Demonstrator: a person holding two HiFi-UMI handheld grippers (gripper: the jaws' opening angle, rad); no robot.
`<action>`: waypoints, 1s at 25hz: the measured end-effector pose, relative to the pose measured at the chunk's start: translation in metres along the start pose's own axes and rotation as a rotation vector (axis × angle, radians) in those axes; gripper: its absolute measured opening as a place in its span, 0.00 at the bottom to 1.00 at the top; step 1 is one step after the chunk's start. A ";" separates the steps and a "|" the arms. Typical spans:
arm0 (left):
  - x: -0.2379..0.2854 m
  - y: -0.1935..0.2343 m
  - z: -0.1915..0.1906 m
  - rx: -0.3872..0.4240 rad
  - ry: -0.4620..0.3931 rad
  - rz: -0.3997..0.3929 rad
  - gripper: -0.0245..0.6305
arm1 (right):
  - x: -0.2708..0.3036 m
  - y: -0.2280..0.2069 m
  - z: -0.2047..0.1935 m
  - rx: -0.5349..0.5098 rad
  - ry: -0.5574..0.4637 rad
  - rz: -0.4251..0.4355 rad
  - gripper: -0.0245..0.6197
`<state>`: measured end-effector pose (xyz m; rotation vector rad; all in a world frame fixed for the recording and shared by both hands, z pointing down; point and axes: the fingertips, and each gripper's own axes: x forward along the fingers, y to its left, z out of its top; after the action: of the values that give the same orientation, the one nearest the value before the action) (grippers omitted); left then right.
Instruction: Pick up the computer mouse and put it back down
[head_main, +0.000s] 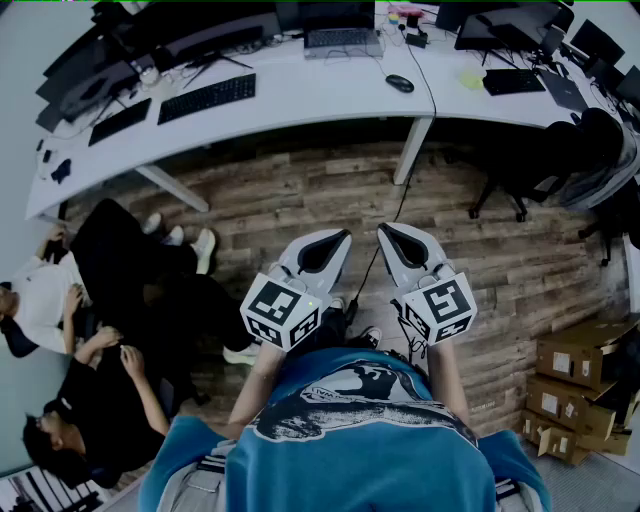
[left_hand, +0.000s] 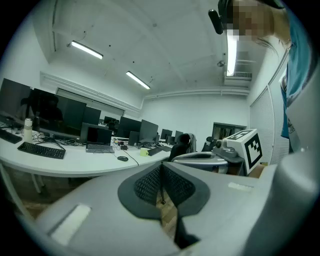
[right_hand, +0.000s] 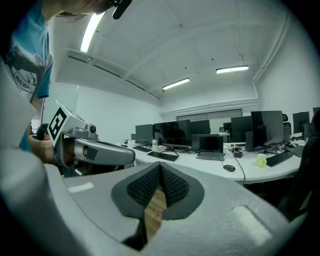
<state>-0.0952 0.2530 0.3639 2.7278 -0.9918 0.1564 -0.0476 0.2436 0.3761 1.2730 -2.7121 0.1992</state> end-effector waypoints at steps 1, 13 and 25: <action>-0.001 -0.001 0.001 -0.002 0.000 -0.001 0.06 | -0.001 0.001 0.001 -0.001 0.001 -0.001 0.04; -0.013 -0.003 -0.004 -0.011 0.007 -0.008 0.06 | 0.004 0.022 0.000 -0.004 -0.006 0.042 0.04; -0.018 0.021 -0.009 -0.027 0.021 -0.012 0.06 | 0.032 0.027 -0.009 0.026 0.032 0.058 0.04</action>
<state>-0.1226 0.2508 0.3736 2.7023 -0.9643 0.1677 -0.0877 0.2381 0.3893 1.1882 -2.7300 0.2596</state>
